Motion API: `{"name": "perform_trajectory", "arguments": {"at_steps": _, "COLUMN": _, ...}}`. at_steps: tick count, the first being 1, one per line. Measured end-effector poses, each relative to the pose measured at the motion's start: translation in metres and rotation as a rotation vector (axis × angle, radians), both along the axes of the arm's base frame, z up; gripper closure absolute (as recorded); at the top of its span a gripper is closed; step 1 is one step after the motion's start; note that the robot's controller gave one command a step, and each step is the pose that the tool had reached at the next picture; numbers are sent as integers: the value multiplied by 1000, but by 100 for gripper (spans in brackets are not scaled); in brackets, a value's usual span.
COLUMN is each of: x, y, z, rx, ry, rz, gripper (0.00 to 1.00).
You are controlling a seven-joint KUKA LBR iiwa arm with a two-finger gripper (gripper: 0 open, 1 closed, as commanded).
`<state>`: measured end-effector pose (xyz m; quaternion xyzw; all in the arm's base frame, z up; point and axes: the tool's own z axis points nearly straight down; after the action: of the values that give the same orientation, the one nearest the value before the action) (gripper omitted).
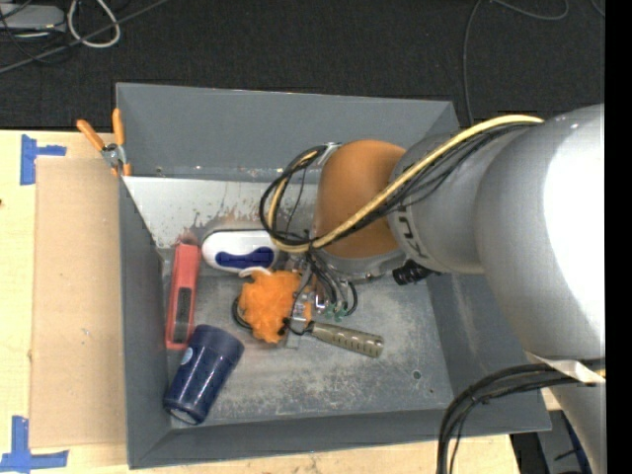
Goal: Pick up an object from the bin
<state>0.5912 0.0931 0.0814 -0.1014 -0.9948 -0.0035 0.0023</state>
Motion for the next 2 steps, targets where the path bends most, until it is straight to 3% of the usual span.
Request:
{"name": "perform_trajectory", "arguments": {"at_steps": 1, "x": 6, "y": -1, "z": -5, "rx": -3, "ry": 2, "rz": 105, "gripper": 0}}
{"name": "perform_trajectory", "arguments": {"at_steps": 2, "x": 14, "y": 5, "z": -9, "rx": 2, "ry": 4, "rz": -55, "gripper": 0}}
